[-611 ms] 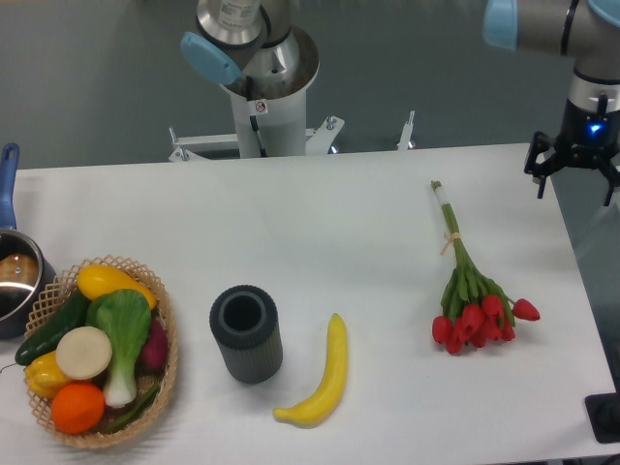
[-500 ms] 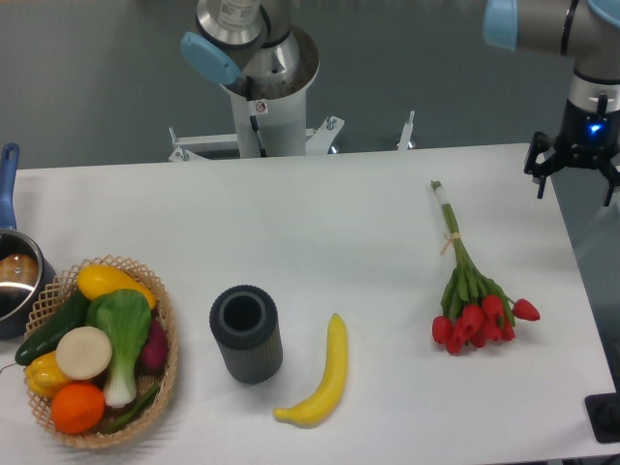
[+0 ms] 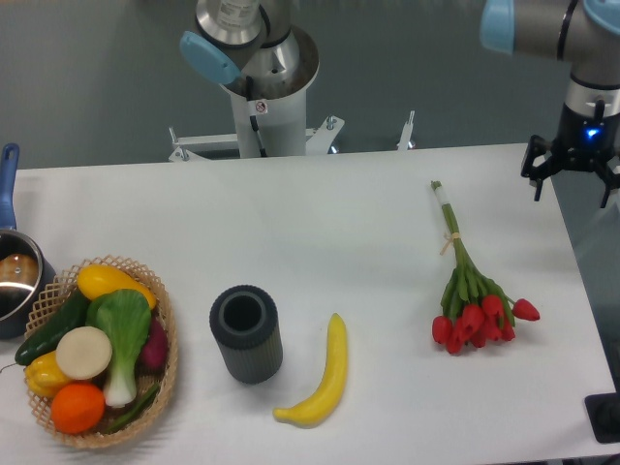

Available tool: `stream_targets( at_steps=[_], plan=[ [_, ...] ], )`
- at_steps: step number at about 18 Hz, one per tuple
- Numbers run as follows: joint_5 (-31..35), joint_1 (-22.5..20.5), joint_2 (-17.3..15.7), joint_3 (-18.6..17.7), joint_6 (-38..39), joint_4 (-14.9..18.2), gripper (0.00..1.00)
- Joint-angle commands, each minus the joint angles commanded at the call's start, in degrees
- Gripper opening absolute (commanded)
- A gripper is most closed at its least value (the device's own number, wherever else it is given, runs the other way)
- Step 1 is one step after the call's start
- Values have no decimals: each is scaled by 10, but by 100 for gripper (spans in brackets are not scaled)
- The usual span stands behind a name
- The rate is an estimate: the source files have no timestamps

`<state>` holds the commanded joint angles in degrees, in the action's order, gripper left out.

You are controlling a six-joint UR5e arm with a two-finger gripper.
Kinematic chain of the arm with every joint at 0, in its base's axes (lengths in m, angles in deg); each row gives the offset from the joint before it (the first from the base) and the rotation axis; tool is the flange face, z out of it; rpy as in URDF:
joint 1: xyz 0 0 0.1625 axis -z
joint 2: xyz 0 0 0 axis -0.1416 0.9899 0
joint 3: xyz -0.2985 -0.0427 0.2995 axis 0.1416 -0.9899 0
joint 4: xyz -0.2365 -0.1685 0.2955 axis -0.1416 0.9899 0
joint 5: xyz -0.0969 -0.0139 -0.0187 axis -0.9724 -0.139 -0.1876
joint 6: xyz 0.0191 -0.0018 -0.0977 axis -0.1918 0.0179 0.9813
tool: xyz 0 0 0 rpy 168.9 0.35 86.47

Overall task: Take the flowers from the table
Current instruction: 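Move the gripper over the tied stems of the red tulips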

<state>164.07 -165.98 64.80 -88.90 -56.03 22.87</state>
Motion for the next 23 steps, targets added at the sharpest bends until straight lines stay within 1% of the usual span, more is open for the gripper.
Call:
stream_targets(
  at_steps=[2, 3, 4, 6, 8, 10, 12, 15, 18, 23],
  plan=[
    [-3, 5, -1, -25, 4, -4, 100],
    [-3, 7, -2, -37, 19, -24, 100],
    [-2, 12, -3, -46, 36, -30, 100],
    [-1, 21, -5, -64, 62, -32, 100],
    [-2, 24, -3, -73, 84, -32, 100],
    [-1, 44, 3, -74, 108, -31, 100],
    [0, 53, 12, -78, 113, -30, 100],
    [0, 58, 24, -81, 134, -30, 100],
    [1, 67, 44, -80, 159, -31, 100],
    [3, 69, 68, -77, 161, -30, 100]
  ],
)
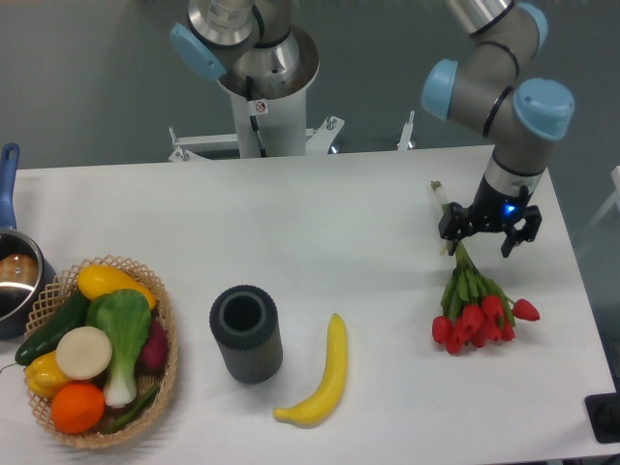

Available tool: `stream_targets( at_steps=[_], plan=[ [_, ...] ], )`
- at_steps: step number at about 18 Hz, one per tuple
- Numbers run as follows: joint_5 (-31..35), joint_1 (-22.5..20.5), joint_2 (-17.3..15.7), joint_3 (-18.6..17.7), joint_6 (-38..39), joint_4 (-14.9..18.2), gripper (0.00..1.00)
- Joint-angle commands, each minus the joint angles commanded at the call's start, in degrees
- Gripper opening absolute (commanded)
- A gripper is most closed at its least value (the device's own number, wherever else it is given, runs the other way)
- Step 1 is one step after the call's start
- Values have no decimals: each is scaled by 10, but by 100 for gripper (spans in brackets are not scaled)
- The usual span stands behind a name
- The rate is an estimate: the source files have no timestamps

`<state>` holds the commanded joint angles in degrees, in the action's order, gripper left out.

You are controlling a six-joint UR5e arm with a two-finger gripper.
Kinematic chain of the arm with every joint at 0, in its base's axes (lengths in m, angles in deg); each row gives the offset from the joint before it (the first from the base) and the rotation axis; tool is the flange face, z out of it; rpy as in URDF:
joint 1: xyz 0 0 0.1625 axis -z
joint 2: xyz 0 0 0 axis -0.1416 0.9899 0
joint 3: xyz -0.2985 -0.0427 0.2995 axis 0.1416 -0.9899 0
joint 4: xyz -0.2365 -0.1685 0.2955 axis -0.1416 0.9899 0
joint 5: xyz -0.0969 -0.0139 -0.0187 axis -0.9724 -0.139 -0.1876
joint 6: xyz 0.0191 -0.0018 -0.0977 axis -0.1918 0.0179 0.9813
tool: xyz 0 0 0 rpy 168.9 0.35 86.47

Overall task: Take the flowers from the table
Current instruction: 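Move the gripper over the tied stems of the red tulips, then lower the gripper and close it around the tulip stems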

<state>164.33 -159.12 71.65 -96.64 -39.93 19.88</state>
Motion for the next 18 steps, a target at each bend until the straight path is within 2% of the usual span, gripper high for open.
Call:
stream_targets(
  at_steps=[2, 7, 11, 14, 18],
  plan=[
    [3, 0, 11, 4, -1, -2, 100],
    [68, 6, 21, 4, -17, 0, 100],
    [69, 8, 26, 3, -24, 3, 100],
    [66, 8, 26, 0, -24, 4, 92],
    [64, 9, 25, -1, -24, 7, 66]
  ],
)
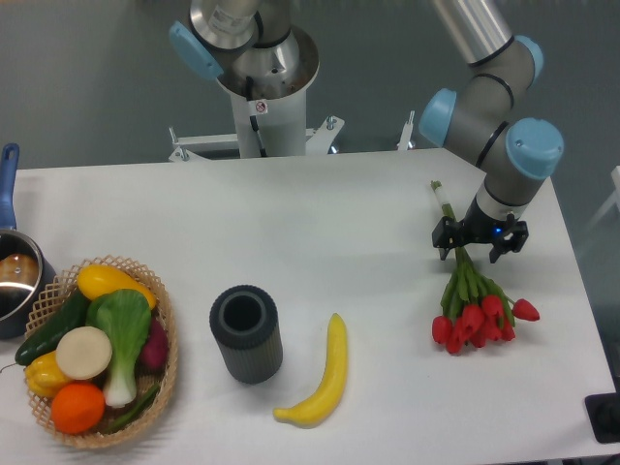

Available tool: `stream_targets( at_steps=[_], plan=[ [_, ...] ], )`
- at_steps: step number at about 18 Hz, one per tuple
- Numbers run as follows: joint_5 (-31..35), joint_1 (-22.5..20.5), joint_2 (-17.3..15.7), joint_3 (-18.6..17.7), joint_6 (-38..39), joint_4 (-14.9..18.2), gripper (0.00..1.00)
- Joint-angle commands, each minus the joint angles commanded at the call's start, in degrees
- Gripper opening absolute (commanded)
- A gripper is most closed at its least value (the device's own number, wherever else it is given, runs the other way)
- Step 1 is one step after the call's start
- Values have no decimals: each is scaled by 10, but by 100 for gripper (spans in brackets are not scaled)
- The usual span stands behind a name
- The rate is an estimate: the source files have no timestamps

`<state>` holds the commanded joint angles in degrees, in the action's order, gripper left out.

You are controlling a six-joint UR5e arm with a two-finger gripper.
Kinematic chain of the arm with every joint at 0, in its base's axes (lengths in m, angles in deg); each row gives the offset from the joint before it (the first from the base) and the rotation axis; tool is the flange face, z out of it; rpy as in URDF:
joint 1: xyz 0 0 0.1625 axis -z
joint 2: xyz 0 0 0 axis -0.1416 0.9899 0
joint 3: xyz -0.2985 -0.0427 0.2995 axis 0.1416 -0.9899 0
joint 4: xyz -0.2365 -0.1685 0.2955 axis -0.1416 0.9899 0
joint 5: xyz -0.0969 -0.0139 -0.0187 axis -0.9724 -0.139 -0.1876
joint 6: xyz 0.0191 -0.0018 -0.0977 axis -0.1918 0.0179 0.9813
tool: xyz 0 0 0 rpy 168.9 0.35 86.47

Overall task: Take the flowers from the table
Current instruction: 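Lower the gripper and close it around the tulip stems, then lift the red tulip bunch up off the table by its stems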

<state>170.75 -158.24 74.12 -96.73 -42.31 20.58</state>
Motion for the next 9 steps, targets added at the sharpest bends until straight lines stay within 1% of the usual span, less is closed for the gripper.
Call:
stream_targets(
  at_steps=[1, 3, 4, 5, 6, 8, 9],
  plan=[
    [0, 0, 0, 0, 0, 1, 65],
    [0, 0, -1, 0, 0, 1, 58],
    [0, 0, -1, -1, 0, 1, 57],
    [0, 0, -1, -1, 0, 1, 50],
    [-1, 0, -1, -2, 0, 1, 45],
    [-1, 0, -2, -1, 0, 1, 41],
    [-3, -1, -4, -1, 0, 1, 36]
  ],
)
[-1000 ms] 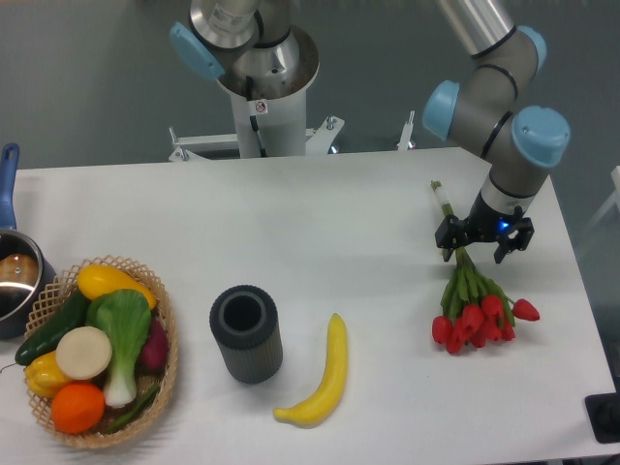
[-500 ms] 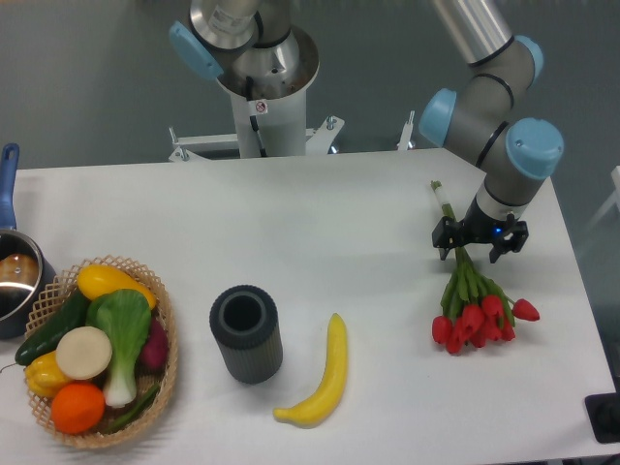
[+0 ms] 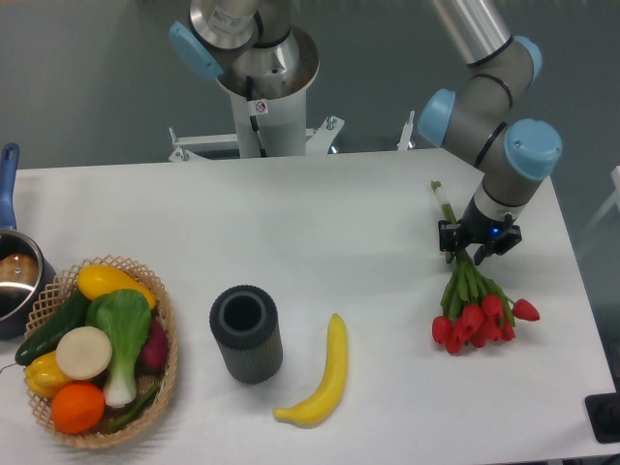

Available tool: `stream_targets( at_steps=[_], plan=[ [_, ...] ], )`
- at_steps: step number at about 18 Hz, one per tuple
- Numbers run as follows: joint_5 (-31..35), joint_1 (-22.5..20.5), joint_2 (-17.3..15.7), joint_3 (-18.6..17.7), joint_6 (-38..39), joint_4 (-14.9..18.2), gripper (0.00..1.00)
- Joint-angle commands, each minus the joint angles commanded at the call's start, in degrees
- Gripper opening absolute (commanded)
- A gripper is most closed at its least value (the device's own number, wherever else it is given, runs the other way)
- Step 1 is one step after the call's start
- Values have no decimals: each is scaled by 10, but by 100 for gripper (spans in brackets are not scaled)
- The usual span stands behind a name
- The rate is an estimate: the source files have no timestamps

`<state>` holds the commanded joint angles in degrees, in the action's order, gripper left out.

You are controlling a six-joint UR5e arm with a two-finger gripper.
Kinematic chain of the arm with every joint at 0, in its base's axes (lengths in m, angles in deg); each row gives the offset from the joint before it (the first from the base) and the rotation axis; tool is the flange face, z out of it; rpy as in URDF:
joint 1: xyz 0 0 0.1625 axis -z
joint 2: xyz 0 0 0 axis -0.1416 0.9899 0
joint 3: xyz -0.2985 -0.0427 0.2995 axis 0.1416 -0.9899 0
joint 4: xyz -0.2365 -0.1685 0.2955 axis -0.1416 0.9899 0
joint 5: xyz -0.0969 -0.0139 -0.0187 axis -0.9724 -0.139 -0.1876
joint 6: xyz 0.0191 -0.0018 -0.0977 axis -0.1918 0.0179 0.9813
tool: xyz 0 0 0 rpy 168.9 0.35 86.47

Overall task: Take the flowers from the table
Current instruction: 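Lift the red tulip bunch up off the table by its stems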

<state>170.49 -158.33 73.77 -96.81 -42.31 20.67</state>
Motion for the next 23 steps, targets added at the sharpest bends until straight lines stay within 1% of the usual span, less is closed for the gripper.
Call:
stream_targets(
  at_steps=[1, 3, 4, 5, 9, 11, 13, 16, 20, 23],
  plan=[
    [-6, 1, -1, 0, 2, 1, 26],
    [-14, 1, -3, 1, 4, 1, 25],
    [-24, -1, -4, 1, 5, 1, 19],
    [-24, -1, -4, 1, 4, 1, 17],
    [-25, 1, -11, 5, 4, 1, 19],
    [-28, 1, -41, 6, 4, 1, 19],
    [-67, 8, -76, 18, 4, 0, 20],
    [-132, 9, -111, 30, 5, -1, 20],
    [-184, 11, -151, 57, 6, -1, 21],
    [-258, 11, -182, 62, 6, -1, 21]
  ],
)
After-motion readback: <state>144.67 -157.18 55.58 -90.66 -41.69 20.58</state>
